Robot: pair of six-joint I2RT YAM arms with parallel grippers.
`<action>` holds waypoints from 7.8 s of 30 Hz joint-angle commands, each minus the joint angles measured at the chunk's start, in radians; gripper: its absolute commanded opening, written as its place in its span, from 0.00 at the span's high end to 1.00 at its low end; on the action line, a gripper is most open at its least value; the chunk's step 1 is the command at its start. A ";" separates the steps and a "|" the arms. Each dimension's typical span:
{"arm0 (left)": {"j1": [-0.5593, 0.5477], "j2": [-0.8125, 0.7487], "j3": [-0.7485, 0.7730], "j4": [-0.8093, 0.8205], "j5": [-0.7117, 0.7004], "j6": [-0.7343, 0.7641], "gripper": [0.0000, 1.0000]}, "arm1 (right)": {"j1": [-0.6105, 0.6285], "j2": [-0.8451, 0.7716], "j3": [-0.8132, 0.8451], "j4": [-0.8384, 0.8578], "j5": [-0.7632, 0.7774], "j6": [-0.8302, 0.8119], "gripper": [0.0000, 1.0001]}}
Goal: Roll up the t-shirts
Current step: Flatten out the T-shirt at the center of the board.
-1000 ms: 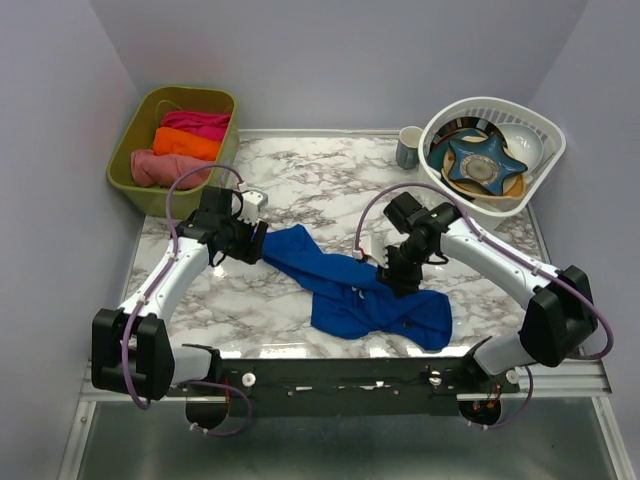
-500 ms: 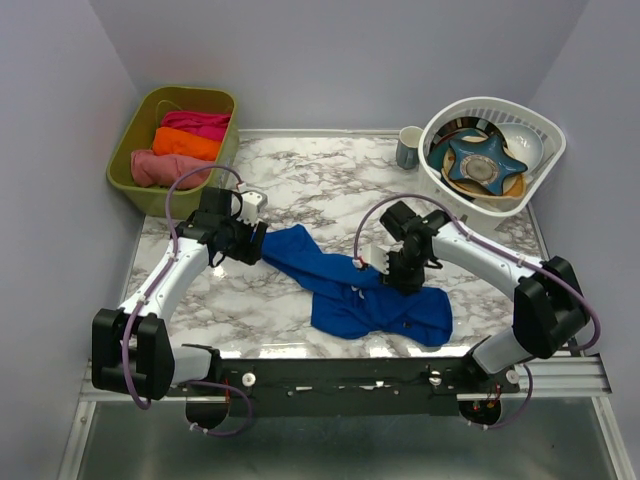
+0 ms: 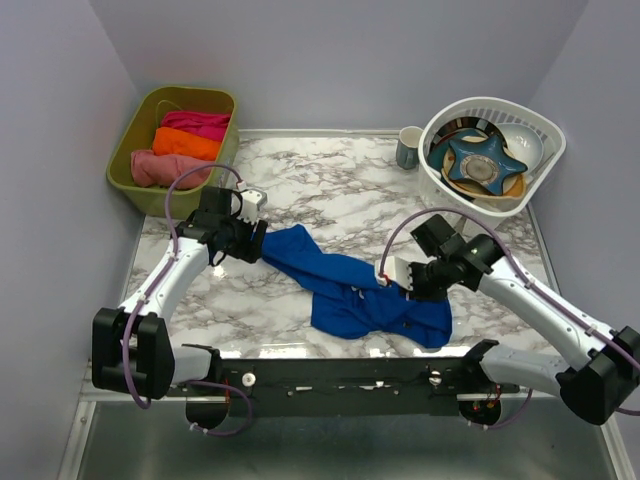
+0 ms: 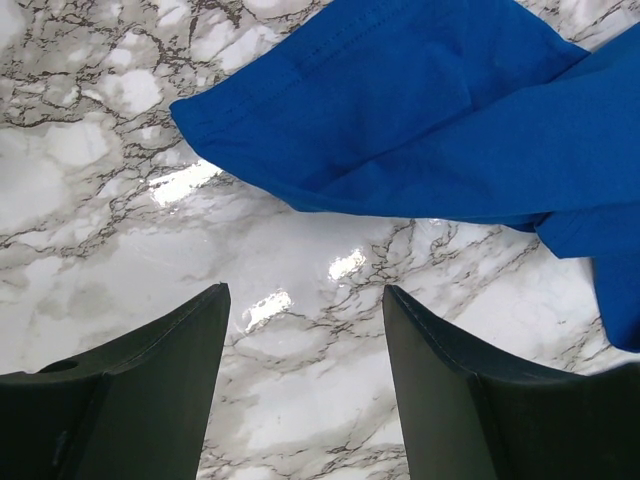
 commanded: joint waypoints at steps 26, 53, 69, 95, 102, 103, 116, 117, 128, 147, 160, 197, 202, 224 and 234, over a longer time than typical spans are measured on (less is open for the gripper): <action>0.016 0.018 0.009 -0.002 0.023 -0.005 0.29 | -0.063 0.403 0.093 -0.080 -0.109 -0.048 0.77; 0.007 0.252 0.128 0.055 0.009 0.328 0.27 | -0.058 -0.171 -0.132 0.011 0.107 -0.018 0.93; 0.007 0.494 0.342 -0.033 0.033 -0.216 0.32 | -0.058 -0.168 -0.155 0.028 0.104 0.046 0.93; 0.045 0.422 0.460 -0.084 -0.012 -0.384 1.00 | -0.060 -0.205 -0.065 0.179 0.185 0.058 0.99; 0.143 0.132 0.544 -0.188 -0.004 -0.439 1.00 | -0.060 -0.261 0.059 0.468 0.283 0.063 0.99; 0.148 0.107 0.556 -0.212 -0.006 -0.445 1.00 | -0.060 -0.281 0.058 0.492 0.292 0.066 0.99; 0.157 -0.215 0.488 -0.346 0.042 -0.545 1.00 | -0.060 -0.597 -0.109 0.343 0.276 0.055 0.99; 0.157 -0.217 0.436 -0.338 0.051 -0.554 1.00 | -0.060 -0.643 -0.164 0.295 0.273 0.052 0.99; 0.160 0.158 0.366 -0.139 0.069 -0.586 1.00 | -0.060 -0.587 -0.441 0.333 0.231 0.075 0.99; 0.212 0.293 0.329 -0.245 0.203 0.581 0.42 | -0.067 -0.303 -0.359 0.385 0.231 0.178 0.91; 0.180 0.563 0.434 -0.243 0.296 0.360 0.43 | -0.067 -0.249 -0.318 0.367 0.213 0.186 0.91; 0.152 0.524 0.495 -0.262 0.304 0.265 1.00 | -0.067 -0.258 -0.350 0.385 0.213 0.186 0.91; 0.154 0.481 0.489 -0.219 0.304 0.230 1.00 | -0.067 -0.274 -0.367 0.368 0.211 0.183 0.91; 0.152 0.533 0.426 -0.223 0.114 -0.176 0.59 | -0.067 -0.248 -0.369 0.402 0.196 0.192 0.91; 0.151 0.508 0.360 -0.242 0.108 -0.233 0.53 | -0.069 -0.260 -0.385 0.410 0.202 0.206 0.91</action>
